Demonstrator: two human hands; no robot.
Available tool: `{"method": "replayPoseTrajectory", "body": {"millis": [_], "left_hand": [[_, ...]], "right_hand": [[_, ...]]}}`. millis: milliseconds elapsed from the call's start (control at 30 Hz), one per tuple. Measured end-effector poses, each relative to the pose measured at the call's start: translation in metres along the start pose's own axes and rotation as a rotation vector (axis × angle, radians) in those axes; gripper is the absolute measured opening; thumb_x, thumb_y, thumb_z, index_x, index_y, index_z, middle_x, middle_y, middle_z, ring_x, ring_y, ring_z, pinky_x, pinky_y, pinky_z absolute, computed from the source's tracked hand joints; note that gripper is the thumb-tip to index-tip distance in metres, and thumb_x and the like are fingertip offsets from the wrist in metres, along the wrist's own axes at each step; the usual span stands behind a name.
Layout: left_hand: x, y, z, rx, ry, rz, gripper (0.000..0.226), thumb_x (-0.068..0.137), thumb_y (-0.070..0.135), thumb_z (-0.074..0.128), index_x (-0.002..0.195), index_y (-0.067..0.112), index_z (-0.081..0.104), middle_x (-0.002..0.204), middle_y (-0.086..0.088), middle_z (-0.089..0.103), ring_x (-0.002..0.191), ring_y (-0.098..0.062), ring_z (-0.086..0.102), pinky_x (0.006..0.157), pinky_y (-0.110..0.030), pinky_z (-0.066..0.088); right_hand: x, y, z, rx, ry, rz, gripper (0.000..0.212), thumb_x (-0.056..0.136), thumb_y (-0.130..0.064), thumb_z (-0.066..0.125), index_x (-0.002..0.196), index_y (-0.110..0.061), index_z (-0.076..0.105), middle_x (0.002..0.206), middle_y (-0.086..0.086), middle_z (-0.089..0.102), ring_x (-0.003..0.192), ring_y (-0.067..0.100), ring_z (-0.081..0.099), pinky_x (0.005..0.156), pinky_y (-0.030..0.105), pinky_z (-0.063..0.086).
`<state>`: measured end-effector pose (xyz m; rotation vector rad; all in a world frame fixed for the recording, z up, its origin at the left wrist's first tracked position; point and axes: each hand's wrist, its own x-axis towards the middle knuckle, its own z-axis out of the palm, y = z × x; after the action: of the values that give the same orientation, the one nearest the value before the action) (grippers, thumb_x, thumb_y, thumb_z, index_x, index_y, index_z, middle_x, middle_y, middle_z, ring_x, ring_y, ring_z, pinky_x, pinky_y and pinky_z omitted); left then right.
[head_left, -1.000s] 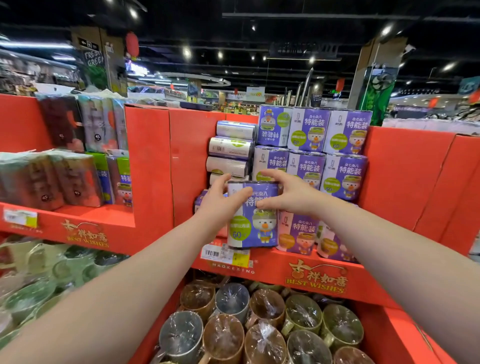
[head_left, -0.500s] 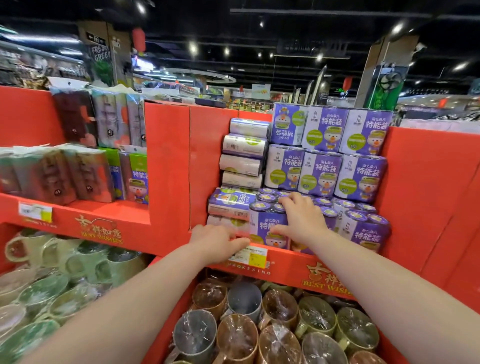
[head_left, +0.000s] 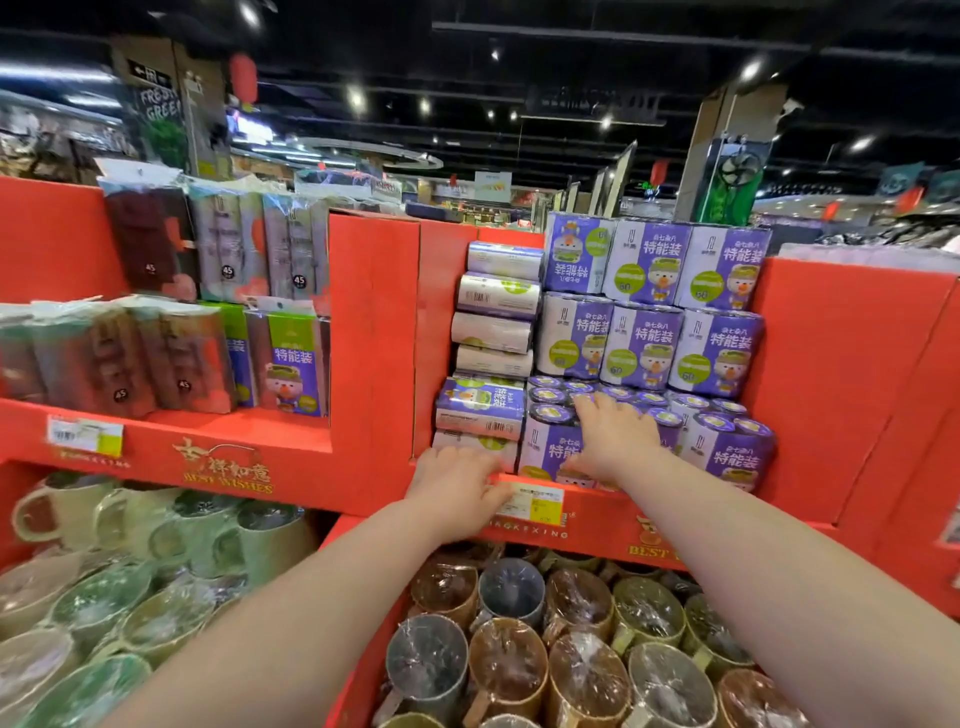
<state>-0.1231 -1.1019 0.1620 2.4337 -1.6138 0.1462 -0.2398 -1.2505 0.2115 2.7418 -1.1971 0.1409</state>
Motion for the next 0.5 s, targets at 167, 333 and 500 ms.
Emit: {"method": "replayPoseTrajectory", "body": {"millis": [167, 333, 500], "left_hand": [[-0.015, -0.012, 0.013, 0.083, 0.112, 0.168, 0.063, 0.090, 0.048, 0.050, 0.146, 0.027, 0.030, 0.142, 0.001, 0.036, 0.133, -0.022, 0.031, 0.108, -0.038, 0.028], [-0.039, -0.005, 0.016, 0.073, 0.136, 0.166, 0.060, 0.089, 0.046, 0.052, 0.142, 0.021, 0.037, 0.150, -0.004, 0.026, 0.141, -0.025, 0.018, 0.112, -0.038, 0.028], [-0.084, 0.013, 0.020, 0.040, 0.064, 0.117, 0.046, 0.090, 0.041, 0.050, 0.130, 0.019, 0.050, 0.141, -0.002, 0.040, 0.130, -0.025, 0.038, 0.103, -0.037, 0.036]], "right_hand": [[-0.029, -0.002, -0.011, 0.085, 0.084, 0.027, 0.069, 0.088, -0.043, 0.059, 0.146, -0.020, 0.028, 0.152, 0.006, 0.027, 0.139, 0.030, 0.030, 0.109, 0.050, 0.028], [-0.079, -0.015, -0.002, 0.049, 0.186, -0.108, 0.050, 0.092, -0.037, 0.051, 0.139, -0.023, 0.041, 0.144, 0.000, 0.038, 0.135, 0.024, 0.033, 0.109, 0.043, 0.028], [-0.122, -0.025, 0.016, 0.013, 0.130, -0.247, 0.035, 0.091, -0.037, 0.049, 0.122, -0.023, 0.056, 0.125, 0.001, 0.057, 0.120, 0.026, 0.049, 0.101, 0.037, 0.036]]}}
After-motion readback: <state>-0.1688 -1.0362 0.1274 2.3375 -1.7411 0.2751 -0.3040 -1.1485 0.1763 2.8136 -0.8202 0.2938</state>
